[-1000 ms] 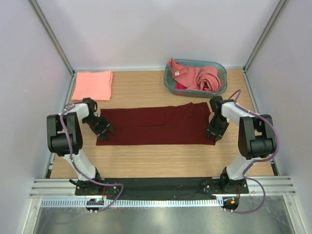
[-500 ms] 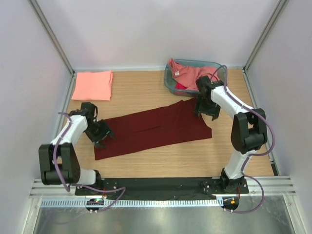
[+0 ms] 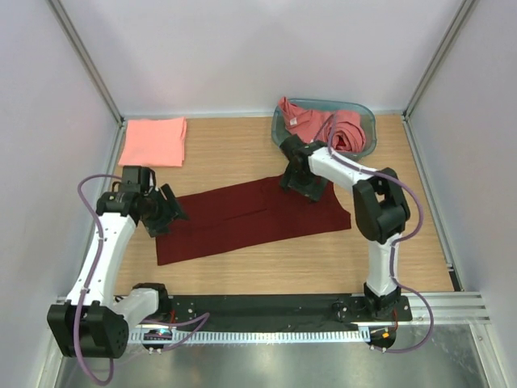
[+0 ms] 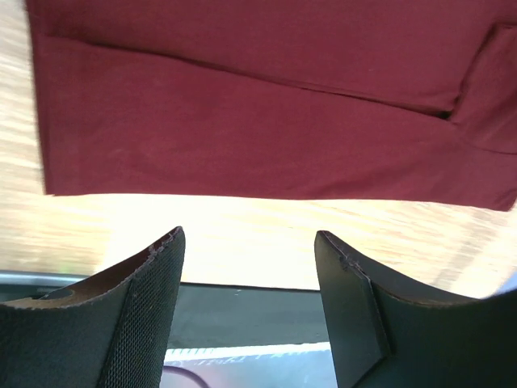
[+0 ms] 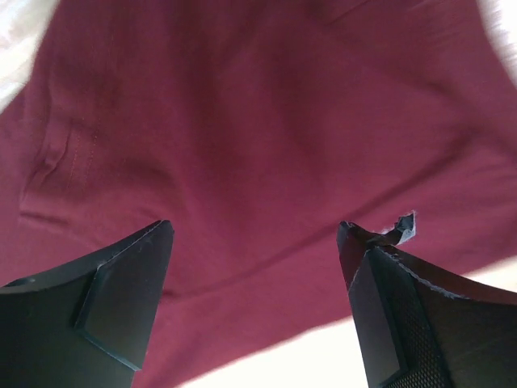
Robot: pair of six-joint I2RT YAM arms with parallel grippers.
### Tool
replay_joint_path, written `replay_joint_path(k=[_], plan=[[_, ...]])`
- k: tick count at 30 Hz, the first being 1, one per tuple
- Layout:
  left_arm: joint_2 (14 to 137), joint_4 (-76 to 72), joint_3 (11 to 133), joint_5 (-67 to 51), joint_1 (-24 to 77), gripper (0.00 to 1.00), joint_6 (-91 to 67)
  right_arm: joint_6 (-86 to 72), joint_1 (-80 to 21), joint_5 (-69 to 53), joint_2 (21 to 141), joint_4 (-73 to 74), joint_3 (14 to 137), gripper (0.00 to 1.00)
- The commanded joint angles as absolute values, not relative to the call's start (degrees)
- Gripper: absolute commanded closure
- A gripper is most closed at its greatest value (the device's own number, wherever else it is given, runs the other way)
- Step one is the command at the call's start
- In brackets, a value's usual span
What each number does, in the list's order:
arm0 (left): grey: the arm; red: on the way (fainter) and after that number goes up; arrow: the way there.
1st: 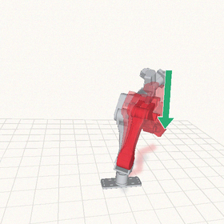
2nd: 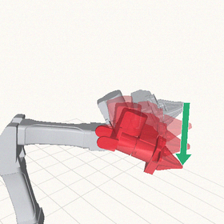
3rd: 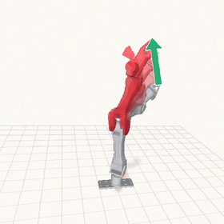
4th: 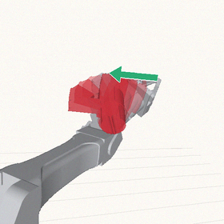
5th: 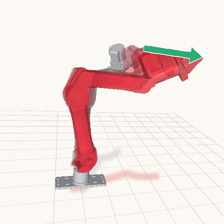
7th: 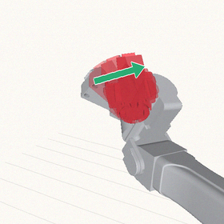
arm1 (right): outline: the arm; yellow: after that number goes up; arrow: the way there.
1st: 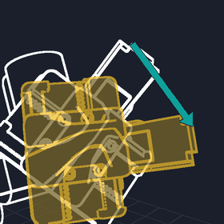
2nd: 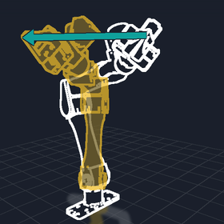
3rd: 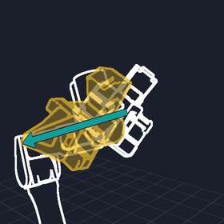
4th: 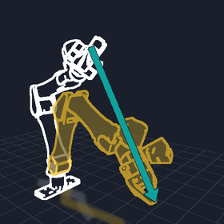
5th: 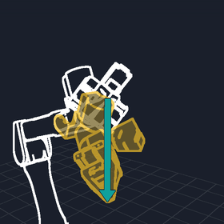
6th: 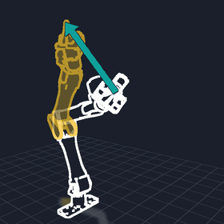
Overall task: Fold and stack the t-shirts
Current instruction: Fold the tshirt
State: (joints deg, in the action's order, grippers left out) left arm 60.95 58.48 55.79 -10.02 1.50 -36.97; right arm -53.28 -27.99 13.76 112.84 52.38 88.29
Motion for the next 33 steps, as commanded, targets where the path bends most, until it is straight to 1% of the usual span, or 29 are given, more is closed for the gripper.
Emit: replay_joint_path(k=[1,3,6,9,10,11,13,14,16,17,20,25,28,33], plan=[[59.4,60.6,57.7,-7.1,1.8,0.34,-33.9,-62.0,-30.5,16.4,116.4,48.3,90.7,0.10],[59.5,59.9,58.4,-4.9,1.8,0.34,-31.7,-62.0,-31.5,18.4,117.9,48.0,91.7,0.10],[62.8,58.9,59.7,-1.7,1.8,0.33,-29.1,-60.7,-32.3,18.9,120.0,48.0,93.0,0.09],[71.3,58.2,61.7,-2.0,1.9,0.33,-27.3,-59.5,-32.4,18.5,121.8,49.4,94.0,0.10],[73.5,58.2,62.5,-2.3,2.0,0.32,-25.6,-59.5,-32.6,18.5,122.1,49.7,94.4,0.09],[78.6,58.8,63.6,-1.9,2.4,0.31,-24.6,-59.6,-32.8,18.1,122.3,49.7,94.5,0.09],[82.8,61.3,67.7,-0.4,3.2,0.29,-21.6,-59.6,-33.0,17.7,122.9,49.5,95.0,0.09],[85.3,61.9,68.9,-0.4,4.7,0.27,-21.3,-59.5,-33.2,17.0,123.3,49.4,95.2,0.09],[86.4,61.8,70.2,1.6,6.5,0.24,-21.3,-59.4,-33.3,15.9,125.1,49.6,96.7,0.09],[86.7,62.0,70.7,3.0,9.1,0.23,-22.0,-59.1,-33.5,14.7,125.9,49.4,97.1,0.10],[84.2,62.0,69.9,6.4,10.2,0.22,-27.7,-58.2,-34.4,13.4,128.7,49.0,99.6,0.10],[68.0,57.0,65.7,6.9,10.2,0.22,-34.0,-53.6,-39.7,12.5,135.2,49.1,108.0,0.12],[62.8,58.4,64.9,8.8,10.3,0.22,-36.1,-50.7,-43.1,11.1,138.9,49.4,114.8,0.13],[57.5,59.2,60.7,8.8,10.2,0.22,-38.6,-46.6,-46.6,8.6,147.6,48.0,125.8,0.14]])
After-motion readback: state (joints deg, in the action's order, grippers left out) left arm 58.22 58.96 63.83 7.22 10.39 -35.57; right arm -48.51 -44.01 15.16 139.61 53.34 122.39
